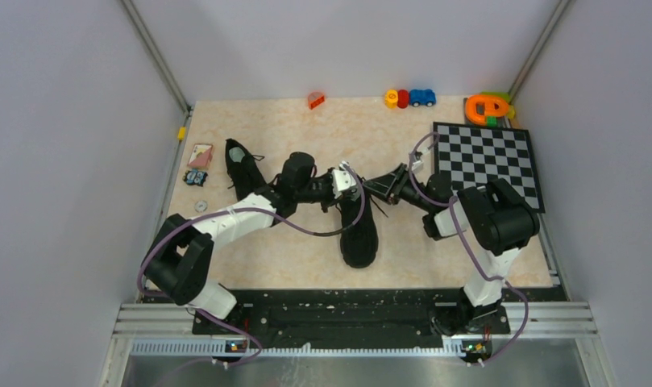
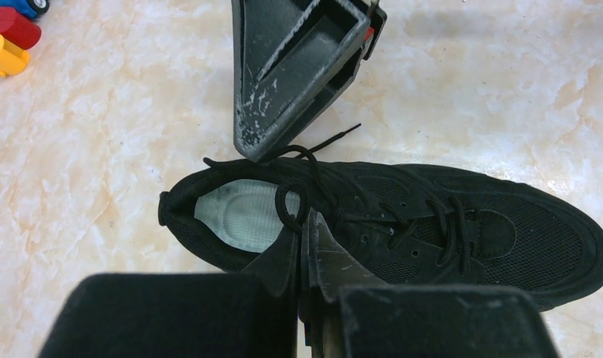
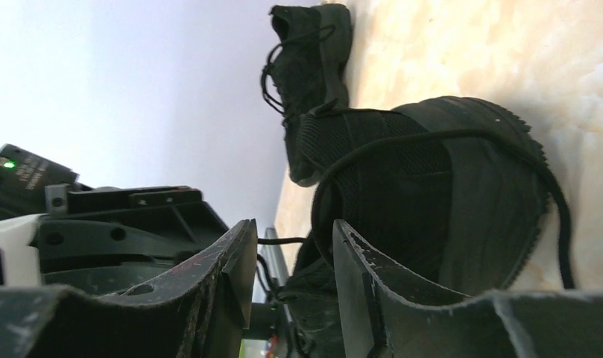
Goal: Tie the shoes
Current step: Wrap the shoelace around the shoelace.
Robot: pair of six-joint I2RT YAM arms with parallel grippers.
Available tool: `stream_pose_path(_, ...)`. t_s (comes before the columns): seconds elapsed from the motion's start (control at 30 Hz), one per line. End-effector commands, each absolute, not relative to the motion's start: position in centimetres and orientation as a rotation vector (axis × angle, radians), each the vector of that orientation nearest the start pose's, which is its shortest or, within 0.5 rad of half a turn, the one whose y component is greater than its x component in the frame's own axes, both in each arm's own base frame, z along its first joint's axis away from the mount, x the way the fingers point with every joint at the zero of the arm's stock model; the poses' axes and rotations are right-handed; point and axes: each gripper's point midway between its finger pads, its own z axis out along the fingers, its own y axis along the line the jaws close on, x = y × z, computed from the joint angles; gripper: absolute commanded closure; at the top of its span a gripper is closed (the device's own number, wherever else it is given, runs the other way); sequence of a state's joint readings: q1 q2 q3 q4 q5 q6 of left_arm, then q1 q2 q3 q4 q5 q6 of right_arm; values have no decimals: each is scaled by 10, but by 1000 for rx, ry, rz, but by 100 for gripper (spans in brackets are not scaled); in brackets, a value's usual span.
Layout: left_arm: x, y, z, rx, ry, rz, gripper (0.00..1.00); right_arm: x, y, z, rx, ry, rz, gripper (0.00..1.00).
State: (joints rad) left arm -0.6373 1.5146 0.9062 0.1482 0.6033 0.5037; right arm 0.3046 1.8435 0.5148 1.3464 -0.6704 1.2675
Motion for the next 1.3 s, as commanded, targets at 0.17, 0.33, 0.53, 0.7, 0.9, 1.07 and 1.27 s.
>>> stream_pose_path(0.17,301,-321,179,1366,1394,-655,100,335,257,126,-7,1891,1557,60)
stream_pose_path(0.33,301,-321,178,1368,1394,-657,100,333,260,121,-74,1919,1550,71)
stream_pose_path(0.53,302,-322,179,1369,1395,-652,100,343,255,105,-92,2028,1411,90)
stream_pose_path(0.7,303,-322,178,1370,1396,-655,100,338,255,131,-103,1960,1456,100)
stream_pose_path(0.9,302,-322,178,1369,1396,-656,100,324,263,182,-100,1759,1716,100)
stream_pose_path(1.07,302,-320,177,1366,1403,-653,100,321,266,184,-76,1724,1830,100)
stream_pose_path(1.27,303,-320,174,1367,1411,-648,100,320,265,177,-48,1716,1874,85)
